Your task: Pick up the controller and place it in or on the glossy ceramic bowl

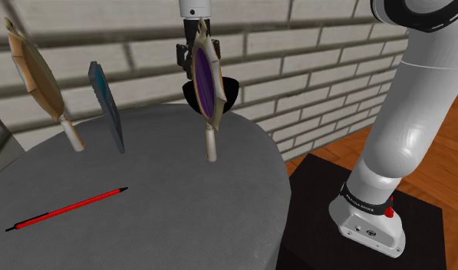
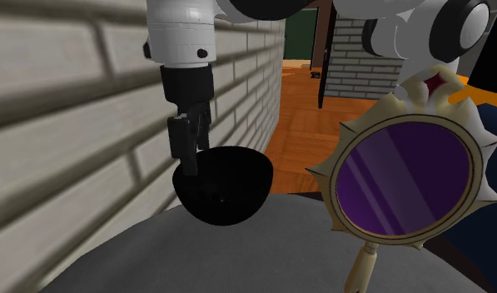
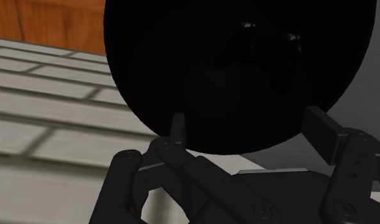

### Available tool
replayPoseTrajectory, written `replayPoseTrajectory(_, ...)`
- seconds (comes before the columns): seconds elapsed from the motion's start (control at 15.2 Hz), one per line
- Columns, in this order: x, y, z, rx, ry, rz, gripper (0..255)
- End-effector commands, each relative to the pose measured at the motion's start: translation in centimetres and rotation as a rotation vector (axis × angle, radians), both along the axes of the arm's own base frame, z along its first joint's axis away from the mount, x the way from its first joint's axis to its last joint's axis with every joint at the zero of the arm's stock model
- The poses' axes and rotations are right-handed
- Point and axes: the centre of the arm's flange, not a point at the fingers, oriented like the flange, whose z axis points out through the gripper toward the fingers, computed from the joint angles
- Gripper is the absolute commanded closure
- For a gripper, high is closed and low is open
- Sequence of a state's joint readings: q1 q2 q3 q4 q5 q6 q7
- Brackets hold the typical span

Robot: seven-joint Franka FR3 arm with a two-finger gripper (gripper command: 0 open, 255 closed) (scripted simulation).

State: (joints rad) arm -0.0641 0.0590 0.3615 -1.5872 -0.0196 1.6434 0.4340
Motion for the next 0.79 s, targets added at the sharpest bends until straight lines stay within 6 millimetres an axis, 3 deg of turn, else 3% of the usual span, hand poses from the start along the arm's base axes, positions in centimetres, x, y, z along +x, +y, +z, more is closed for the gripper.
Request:
replayPoseTrajectory(0.0,0.0,0.0,0.0,0.000,0.000,0.000,0)
replayPoseTrajectory(0.26,0.0,0.0,5.0,0.000,0.000,0.000,0)
replayPoseTrajectory(0.73,0.0,0.0,5.0,0.000,0.000,0.000,0)
